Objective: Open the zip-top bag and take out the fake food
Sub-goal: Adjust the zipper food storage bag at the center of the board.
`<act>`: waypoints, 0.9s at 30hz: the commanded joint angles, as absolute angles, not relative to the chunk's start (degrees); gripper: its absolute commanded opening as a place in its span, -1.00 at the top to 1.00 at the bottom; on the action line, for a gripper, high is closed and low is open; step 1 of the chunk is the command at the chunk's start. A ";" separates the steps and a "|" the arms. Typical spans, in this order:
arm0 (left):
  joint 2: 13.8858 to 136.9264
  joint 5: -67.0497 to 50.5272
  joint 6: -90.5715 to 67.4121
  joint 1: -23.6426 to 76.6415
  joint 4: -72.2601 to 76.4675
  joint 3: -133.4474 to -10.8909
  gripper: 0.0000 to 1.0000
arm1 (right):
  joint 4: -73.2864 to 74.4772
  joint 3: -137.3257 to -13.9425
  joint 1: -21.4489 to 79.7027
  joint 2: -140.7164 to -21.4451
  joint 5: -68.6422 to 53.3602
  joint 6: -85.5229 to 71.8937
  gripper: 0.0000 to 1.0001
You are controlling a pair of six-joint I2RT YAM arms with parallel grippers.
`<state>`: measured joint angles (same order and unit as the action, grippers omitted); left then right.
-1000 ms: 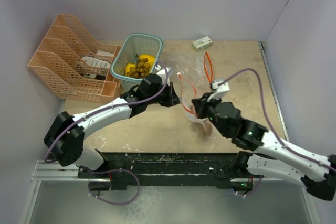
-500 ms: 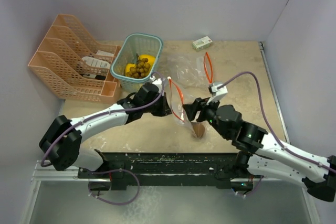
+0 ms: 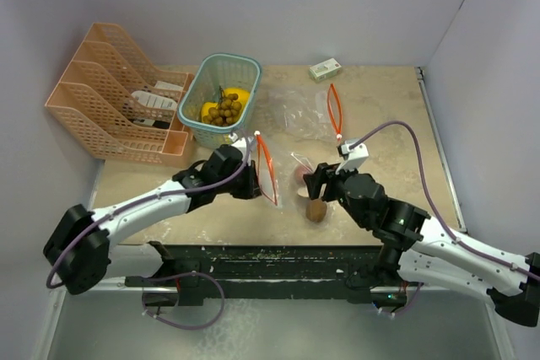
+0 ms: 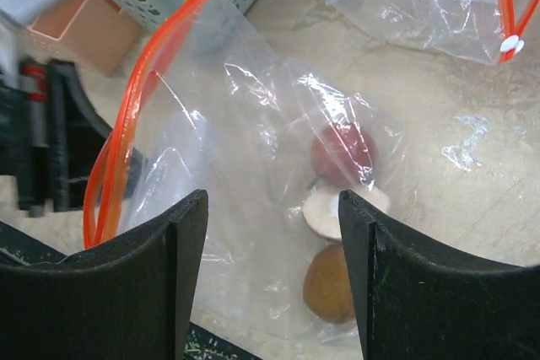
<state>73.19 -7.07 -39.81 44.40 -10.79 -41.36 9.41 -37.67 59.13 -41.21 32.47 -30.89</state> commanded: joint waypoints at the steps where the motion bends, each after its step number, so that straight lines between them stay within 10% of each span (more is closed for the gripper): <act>1: 64.72 -7.66 -38.30 44.73 -10.79 -48.47 0.75 | 8.35 -37.95 59.06 -42.67 34.64 -31.94 -0.31; 10: 62.07 2.58 -35.91 44.65 -24.39 -57.28 0.39 | 8.79 -36.57 58.98 -40.35 35.64 -32.21 -0.30; 27: 66.14 0.04 -43.44 44.65 -17.57 -55.42 0.77 | 7.34 -36.22 58.79 -42.91 35.34 -32.52 -0.27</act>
<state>65.19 0.47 -42.35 44.40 -19.86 -55.68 9.58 -36.23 59.07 -43.99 33.69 -31.77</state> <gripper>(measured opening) 0.137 0.637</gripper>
